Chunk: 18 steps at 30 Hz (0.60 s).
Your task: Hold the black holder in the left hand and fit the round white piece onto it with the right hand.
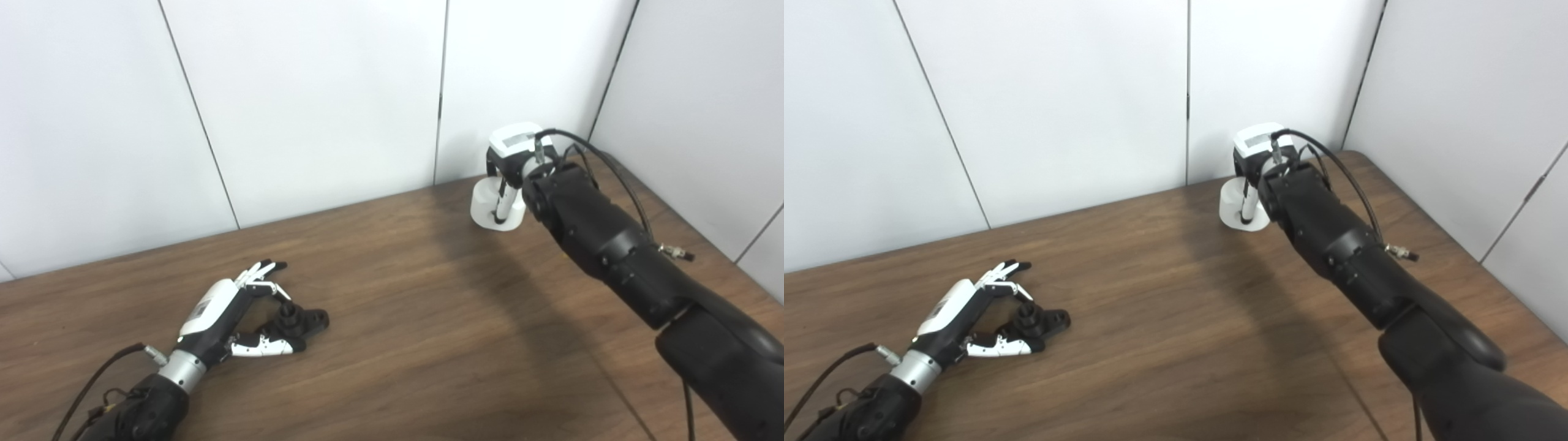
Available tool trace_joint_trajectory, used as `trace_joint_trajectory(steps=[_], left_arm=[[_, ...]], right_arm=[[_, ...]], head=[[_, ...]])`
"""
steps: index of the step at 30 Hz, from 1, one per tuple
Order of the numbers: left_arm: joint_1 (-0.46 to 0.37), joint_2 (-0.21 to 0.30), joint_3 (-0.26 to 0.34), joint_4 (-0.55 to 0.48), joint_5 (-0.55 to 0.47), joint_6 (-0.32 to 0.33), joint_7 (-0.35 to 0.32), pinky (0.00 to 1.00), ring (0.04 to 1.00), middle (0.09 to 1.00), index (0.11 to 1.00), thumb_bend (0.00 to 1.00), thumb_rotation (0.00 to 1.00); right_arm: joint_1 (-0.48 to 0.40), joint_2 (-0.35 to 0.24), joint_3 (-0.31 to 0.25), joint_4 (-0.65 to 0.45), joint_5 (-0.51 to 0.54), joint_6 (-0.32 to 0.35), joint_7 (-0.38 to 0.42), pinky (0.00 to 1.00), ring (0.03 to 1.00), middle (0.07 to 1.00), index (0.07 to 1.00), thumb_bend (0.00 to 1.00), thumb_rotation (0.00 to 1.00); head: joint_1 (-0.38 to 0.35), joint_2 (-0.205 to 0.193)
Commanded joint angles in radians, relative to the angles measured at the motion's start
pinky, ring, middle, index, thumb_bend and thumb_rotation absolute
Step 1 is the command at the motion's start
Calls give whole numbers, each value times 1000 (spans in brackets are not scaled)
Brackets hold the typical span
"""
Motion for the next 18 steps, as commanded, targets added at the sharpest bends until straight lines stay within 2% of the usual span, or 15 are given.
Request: trace_joint_trajectory(steps=[1,5,12,18], left_arm=[[118,-5,-62,58,49,13,-123,1000,1000,945,481,524,60],[118,-4,-58,55,49,13,-126,1000,1000,947,481,524,59],[121,-2,-56,53,52,13,-123,1000,1000,943,481,524,60],[124,-3,-58,50,48,13,-119,1000,1000,941,481,524,59]], right_arm=[[-36,-8,-19,-13,-22,32,-69,938,908,826,491,540,152],[-29,-1,-17,-12,-28,45,-109,993,915,810,483,522,141],[-17,2,-16,-3,-18,36,-158,984,883,795,482,525,139],[-8,-3,-24,-14,-4,30,-172,973,873,791,482,525,141]], head=[[-2,0],[-4,1],[-4,6],[24,6]])
